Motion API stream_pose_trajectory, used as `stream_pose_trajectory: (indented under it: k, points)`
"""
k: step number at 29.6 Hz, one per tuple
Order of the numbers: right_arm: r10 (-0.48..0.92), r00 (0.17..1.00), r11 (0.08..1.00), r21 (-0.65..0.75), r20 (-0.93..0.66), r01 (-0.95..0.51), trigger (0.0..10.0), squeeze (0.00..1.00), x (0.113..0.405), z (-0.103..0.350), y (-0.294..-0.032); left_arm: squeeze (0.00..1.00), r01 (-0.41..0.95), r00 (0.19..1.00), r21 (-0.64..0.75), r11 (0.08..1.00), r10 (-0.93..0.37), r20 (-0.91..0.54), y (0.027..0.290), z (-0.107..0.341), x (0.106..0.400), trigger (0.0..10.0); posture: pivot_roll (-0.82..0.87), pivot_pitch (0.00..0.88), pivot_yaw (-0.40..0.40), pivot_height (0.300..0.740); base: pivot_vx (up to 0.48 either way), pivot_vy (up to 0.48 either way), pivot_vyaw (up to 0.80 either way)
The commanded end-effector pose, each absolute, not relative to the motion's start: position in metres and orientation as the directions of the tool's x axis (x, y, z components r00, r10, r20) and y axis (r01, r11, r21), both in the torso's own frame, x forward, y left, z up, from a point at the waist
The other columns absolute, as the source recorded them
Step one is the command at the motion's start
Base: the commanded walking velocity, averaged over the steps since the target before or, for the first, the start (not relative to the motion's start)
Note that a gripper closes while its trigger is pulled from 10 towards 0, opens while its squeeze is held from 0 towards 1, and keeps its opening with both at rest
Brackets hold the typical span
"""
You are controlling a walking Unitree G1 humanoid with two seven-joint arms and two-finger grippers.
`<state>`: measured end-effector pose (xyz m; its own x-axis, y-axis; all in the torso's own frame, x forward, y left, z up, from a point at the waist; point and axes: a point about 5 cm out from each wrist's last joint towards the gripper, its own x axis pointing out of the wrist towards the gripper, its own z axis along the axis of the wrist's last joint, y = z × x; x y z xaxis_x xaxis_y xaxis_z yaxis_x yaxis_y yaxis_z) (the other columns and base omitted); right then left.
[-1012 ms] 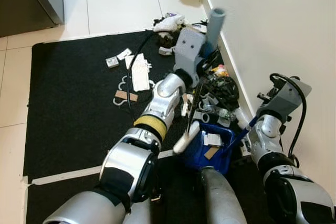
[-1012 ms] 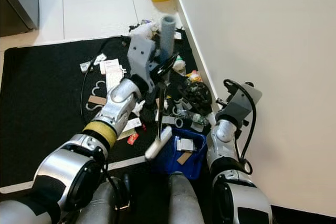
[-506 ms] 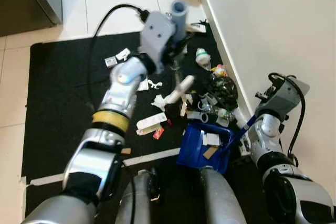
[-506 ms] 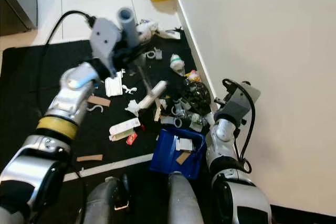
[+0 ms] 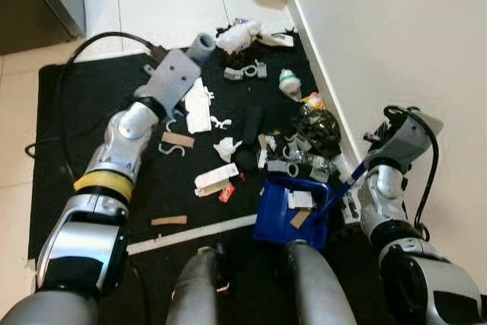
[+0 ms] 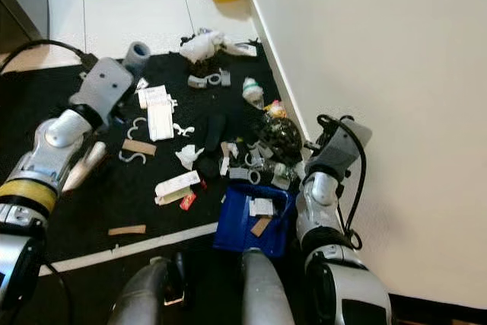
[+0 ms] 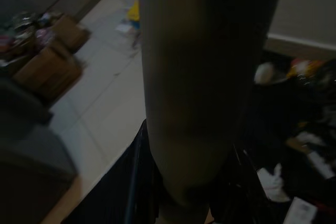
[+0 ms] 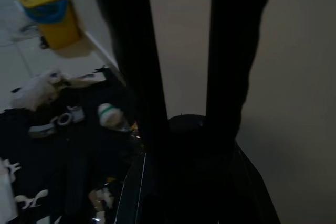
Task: Sweep floor
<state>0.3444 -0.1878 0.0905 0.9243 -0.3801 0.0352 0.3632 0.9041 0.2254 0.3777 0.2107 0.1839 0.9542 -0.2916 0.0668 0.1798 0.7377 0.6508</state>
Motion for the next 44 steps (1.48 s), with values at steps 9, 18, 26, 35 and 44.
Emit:
stream_pose_trajectory:
  k: [9,18,26,35,44]
  points:
    - [-0.325,0.945,0.895,0.312,-0.039,0.320,10.0,0.00,0.334,0.069,-0.172,0.00,0.080,0.976,0.587,0.806,-0.184,0.119,0.203,0.161,0.377,10.0,-0.04,0.315,-0.045,0.740,0.000,0.000,0.00]
    - [-0.315,0.949,0.900,0.307,-0.030,0.309,10.0,0.00,0.331,0.067,-0.173,0.00,0.136,0.974,0.572,0.809,-0.215,0.071,0.174,0.141,0.377,10.0,-0.06,0.328,-0.037,0.740,0.000,0.000,0.00]
    - [-0.333,0.942,0.902,0.277,-0.043,0.331,10.0,0.00,0.329,0.064,-0.178,0.00,0.211,0.959,0.454,0.866,-0.274,0.076,0.132,0.136,0.378,10.0,-0.07,0.326,-0.035,0.740,0.000,0.000,0.00]
    - [-0.356,0.933,0.897,0.259,-0.059,0.359,10.0,0.00,0.327,0.061,-0.180,0.00,0.336,0.906,0.401,0.852,-0.409,0.111,0.080,0.148,0.378,10.0,-0.08,0.320,-0.026,0.740,0.000,0.000,0.00]
    - [-0.359,0.931,0.896,0.255,-0.068,0.365,10.0,0.00,0.325,0.059,-0.180,0.00,0.519,0.806,0.269,0.811,-0.570,0.163,0.016,0.164,0.368,10.0,-0.09,0.314,-0.018,0.740,0.000,0.000,0.00]
